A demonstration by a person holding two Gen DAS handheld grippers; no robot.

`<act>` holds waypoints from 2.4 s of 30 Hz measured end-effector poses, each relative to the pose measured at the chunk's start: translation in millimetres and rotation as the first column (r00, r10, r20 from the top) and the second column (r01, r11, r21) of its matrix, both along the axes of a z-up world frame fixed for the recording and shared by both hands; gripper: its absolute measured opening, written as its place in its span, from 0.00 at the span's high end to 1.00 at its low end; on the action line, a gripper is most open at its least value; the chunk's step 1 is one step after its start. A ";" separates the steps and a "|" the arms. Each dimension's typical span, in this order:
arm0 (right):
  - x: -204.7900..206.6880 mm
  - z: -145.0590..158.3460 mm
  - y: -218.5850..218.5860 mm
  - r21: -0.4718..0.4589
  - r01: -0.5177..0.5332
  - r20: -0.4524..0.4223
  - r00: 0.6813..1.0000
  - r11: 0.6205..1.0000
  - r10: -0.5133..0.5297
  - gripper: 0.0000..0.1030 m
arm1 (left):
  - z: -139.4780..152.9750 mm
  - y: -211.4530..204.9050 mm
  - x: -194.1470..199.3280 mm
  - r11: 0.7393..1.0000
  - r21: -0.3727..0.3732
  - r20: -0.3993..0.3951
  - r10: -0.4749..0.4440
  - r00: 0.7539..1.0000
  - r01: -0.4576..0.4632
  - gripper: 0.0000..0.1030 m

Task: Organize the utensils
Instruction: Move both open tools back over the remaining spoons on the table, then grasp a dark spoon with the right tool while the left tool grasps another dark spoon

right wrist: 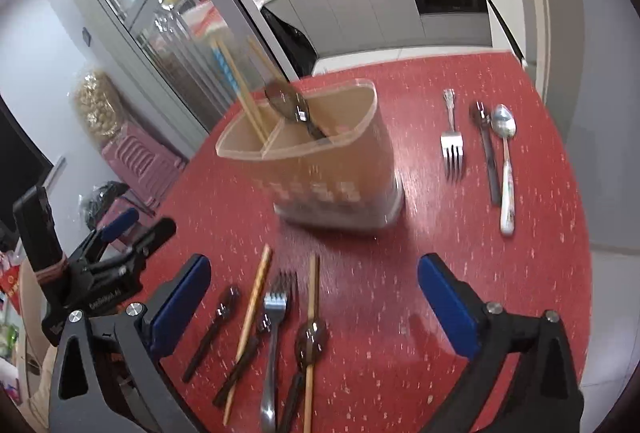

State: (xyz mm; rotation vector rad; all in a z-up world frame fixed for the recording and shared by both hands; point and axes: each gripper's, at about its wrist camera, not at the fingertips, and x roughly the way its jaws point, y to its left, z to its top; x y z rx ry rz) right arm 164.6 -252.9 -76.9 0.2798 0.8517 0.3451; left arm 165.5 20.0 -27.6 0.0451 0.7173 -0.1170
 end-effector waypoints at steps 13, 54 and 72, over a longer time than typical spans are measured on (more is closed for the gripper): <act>-40.7 -72.8 25.0 -0.096 -0.035 -0.197 0.980 0.995 0.016 0.00 | -135.4 15.1 -36.6 1.000 0.020 -0.171 0.019 0.985 -0.016 0.00; -46.5 -86.6 53.2 -0.173 -0.122 -0.261 0.963 0.977 0.074 0.95 | -208.6 -50.9 1.8 0.987 0.049 -0.297 -0.134 0.946 0.155 0.19; -40.2 -87.8 25.6 0.031 -0.101 -0.288 0.952 0.994 0.106 0.95 | -158.2 -54.1 8.5 0.974 0.017 -0.312 -0.209 0.927 0.226 0.65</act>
